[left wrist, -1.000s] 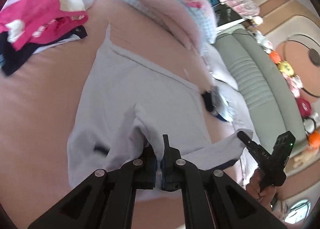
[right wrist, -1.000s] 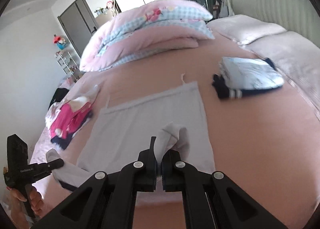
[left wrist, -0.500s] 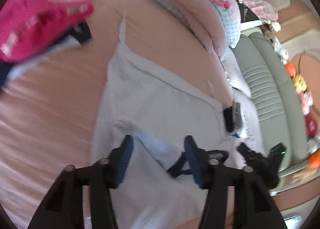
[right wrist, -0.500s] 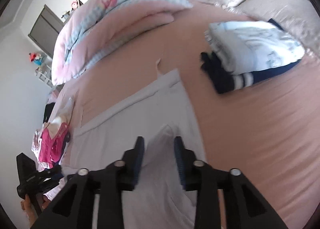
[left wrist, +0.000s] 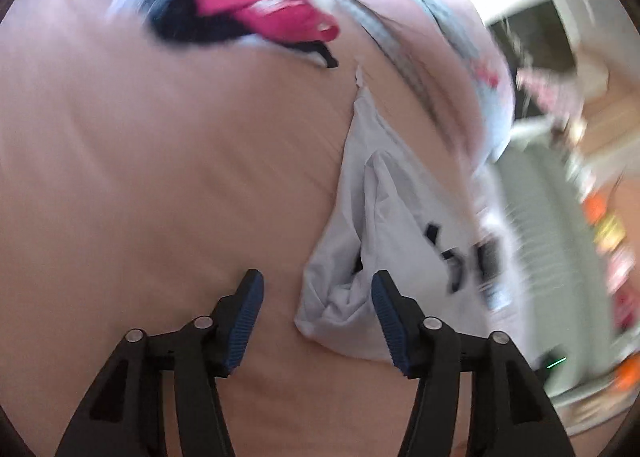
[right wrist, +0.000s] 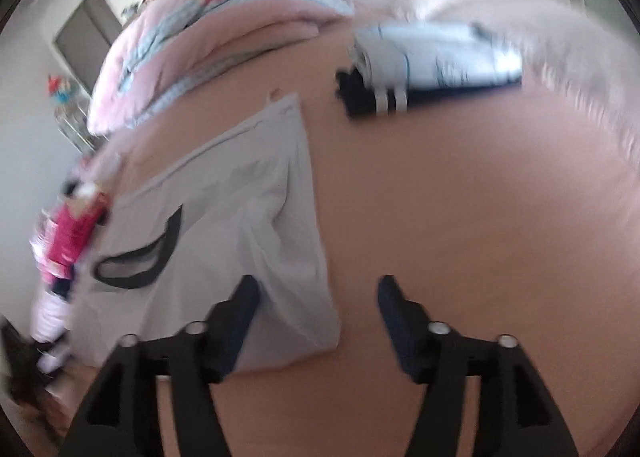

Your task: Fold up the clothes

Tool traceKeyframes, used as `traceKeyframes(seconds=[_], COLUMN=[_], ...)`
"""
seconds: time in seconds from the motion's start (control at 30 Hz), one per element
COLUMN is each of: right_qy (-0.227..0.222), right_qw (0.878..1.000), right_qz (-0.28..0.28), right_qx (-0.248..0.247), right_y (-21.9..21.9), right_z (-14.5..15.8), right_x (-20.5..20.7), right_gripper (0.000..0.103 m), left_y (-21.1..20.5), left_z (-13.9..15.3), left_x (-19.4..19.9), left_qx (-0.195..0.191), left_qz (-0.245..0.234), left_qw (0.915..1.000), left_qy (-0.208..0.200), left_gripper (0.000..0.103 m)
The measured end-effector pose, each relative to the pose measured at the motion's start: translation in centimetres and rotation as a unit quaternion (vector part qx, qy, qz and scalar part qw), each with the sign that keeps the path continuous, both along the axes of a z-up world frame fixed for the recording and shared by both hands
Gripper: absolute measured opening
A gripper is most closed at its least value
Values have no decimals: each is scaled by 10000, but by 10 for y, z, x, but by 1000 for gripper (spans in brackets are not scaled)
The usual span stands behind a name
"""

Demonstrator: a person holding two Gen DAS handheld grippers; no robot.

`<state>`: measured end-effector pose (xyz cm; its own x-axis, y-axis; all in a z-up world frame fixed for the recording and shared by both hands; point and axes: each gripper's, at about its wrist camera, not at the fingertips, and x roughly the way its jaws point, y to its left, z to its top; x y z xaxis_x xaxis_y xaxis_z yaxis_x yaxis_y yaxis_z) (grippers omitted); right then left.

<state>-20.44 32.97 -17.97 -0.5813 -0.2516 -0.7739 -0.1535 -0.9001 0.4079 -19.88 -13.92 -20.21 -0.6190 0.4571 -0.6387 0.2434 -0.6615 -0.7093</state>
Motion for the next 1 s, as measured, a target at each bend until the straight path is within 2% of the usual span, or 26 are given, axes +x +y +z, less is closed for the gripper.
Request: traceKeyframes(seconds=[0.03, 0.13, 0.17, 0.23, 0.33, 0.37, 0.4, 0.43, 0.47, 0.53, 0.63, 0.8, 0.93, 1.0], right_qy=[-6, -22, -28, -27, 7, 38, 77, 90, 96, 97, 116, 45, -208, -378], right_qw=[10000, 9995, 9993, 9989, 9991, 9993, 9993, 9990, 9985, 9984, 9989, 9996, 9994, 9984], right_qz=[74, 295, 369, 475, 362, 327, 363, 436, 517, 532, 407, 265, 13, -52], right_qx=[18, 73, 91, -21, -208, -196, -90, 66, 178, 158, 204, 103, -278, -410], right_y=[-1, -6, -7, -7, -4, -5, -9, -15, -20, -27, -32, -30, -21, -16], right_z=[-1, -3, -4, -4, -10, -12, -12, -11, -9, -5, 5, 21, 19, 10], right_x=[0, -2, -2, -2, -2, -3, -6, -10, -13, -15, -6, 27, 72, 96], right_gripper=[65, 65, 65, 65, 65, 65, 66, 59, 39, 26, 19, 18, 18, 18], left_y=[0, 14, 20, 30, 48, 53, 58, 63, 68, 72, 67, 62, 60, 56], left_z=[0, 10, 14, 20, 6, 5, 5, 5, 5, 7, 19, 45, 47, 35], left_x=[-1, -9, -9, -6, -6, -8, -12, -15, -19, -33, -34, -4, 40, 51], left_qx=[-2, -194, -154, -356, -1057, -1233, -1245, -1258, -1266, -1205, -798, -661, -581, -528], left_qz=[45, -348, -583, -860, -928, -884, -921, -959, -994, -1019, -863, -968, -1077, -1115], left_qw=[10000, 9990, 9978, 9952, 9900, 9882, 9876, 9870, 9865, 9874, 9930, 9931, 9920, 9905], left_qy=[77, 184, 266, 291, 119, 219, 246, 272, 287, 114, 73, -23, -319, -610], left_gripper=[56, 56, 57, 63, 65, 65, 65, 49, 24, 22, 21, 20, 20, 21])
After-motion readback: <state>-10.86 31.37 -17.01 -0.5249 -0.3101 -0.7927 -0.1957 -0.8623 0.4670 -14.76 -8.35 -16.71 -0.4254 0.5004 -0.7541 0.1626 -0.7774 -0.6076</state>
